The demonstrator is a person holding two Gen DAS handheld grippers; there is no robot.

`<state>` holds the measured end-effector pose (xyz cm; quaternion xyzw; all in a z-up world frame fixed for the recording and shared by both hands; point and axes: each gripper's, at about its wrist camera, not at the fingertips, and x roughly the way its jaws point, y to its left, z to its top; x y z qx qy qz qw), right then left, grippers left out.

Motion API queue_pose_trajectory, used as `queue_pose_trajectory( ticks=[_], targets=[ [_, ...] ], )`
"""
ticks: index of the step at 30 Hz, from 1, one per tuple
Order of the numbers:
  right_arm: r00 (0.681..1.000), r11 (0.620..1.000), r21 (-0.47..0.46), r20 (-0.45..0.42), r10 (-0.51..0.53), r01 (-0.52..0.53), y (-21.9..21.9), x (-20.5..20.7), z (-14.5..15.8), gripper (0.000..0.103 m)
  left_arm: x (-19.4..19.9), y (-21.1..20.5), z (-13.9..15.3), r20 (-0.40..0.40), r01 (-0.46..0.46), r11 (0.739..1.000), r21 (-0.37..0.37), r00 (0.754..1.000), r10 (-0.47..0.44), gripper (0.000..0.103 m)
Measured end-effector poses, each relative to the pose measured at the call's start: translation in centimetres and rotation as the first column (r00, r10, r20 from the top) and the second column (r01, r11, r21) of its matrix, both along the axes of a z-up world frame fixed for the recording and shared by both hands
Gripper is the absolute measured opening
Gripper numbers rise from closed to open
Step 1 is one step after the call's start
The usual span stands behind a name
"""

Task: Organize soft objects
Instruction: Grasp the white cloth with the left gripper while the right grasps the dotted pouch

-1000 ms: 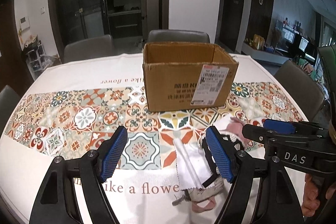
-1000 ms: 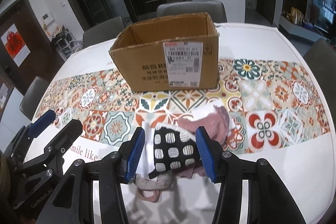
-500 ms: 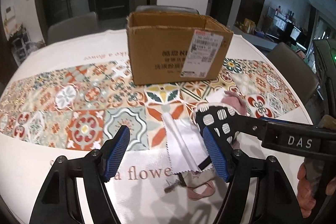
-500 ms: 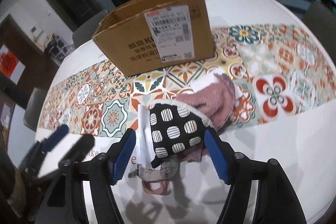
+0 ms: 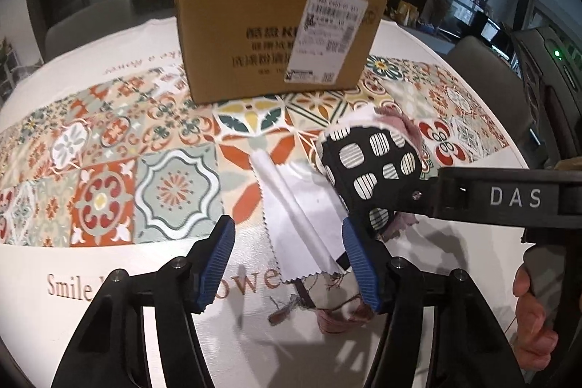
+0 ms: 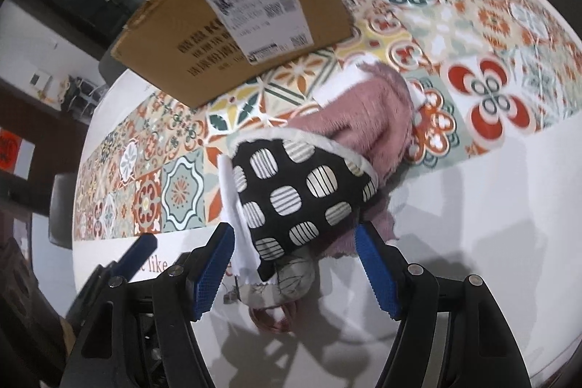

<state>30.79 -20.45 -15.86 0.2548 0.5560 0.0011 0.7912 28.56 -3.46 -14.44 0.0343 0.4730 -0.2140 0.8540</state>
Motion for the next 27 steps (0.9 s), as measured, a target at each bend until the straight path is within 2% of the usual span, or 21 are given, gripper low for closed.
queue_pose_trajectory(
  ticks=[10, 15, 22, 27],
  targets=[
    [0.998, 0.998, 0.062, -0.057, -0.008, 0.011, 0.7, 1.0, -2.1, 0.07, 0.9, -0.5, -1.3, -0.029, 0.022, 0.999, -0.034, 0.999, -0.023, 0.053],
    [0.997, 0.999, 0.046, -0.078, -0.004, 0.008, 1.0, 1.9, -2.9, 0.07, 1.0, -1.0, -2.5, -0.053, 0.039, 0.998, -0.042, 0.998, -0.041, 0.049],
    [0.996, 0.999, 0.035, -0.083, 0.011, -0.008, 1.0, 2.3, -3.6, 0.069, 1.7, -1.0, -3.9, -0.105, 0.018, 0.998, -0.063, 0.994, -0.025, 0.036],
    [0.997, 0.999, 0.005, -0.059, 0.039, -0.039, 1.1, 2.0, -3.2, 0.062, 1.8, -1.1, -4.4, -0.117, 0.013, 0.998, -0.065, 0.993, -0.021, 0.029]
  ],
)
